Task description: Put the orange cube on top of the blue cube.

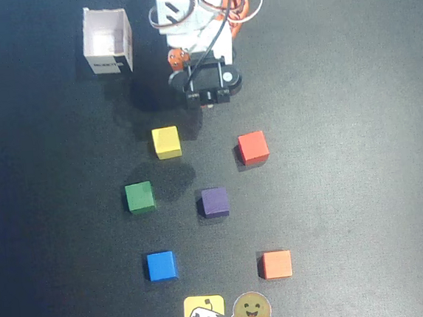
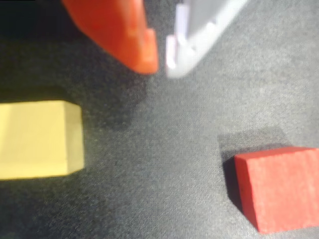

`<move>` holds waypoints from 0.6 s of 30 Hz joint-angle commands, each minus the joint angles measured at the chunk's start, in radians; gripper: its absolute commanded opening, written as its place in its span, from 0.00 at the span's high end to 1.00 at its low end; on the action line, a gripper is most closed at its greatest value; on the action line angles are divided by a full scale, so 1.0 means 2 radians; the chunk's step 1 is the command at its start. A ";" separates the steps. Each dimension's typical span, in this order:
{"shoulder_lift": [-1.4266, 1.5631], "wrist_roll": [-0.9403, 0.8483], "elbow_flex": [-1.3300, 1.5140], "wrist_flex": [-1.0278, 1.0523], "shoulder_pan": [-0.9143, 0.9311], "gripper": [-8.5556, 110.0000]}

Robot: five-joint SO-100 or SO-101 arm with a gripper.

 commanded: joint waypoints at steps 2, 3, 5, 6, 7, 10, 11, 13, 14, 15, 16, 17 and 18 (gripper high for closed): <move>0.005 -0.004 0.000 -0.001 -0.001 0.92; 0.005 -0.004 0.000 -0.001 -0.001 0.93; 0.005 -0.008 0.000 -0.001 -0.001 0.92; 0.005 -0.018 0.000 -0.001 0.000 0.92; 0.005 -0.017 0.000 -0.001 0.000 0.92; 0.005 -0.011 0.000 -0.002 -0.001 0.92; 0.005 -0.008 0.000 -0.002 -0.001 0.92; 0.005 -0.003 0.000 -0.004 -0.002 0.90; 0.005 -0.002 -0.002 -0.004 -0.003 0.89; 0.005 0.000 -0.005 -0.005 -0.004 0.88; 0.005 0.001 -0.006 -0.005 -0.004 0.88; 0.005 0.002 -0.008 -0.005 -0.005 0.88; 0.005 0.002 -0.010 -0.008 -0.007 0.86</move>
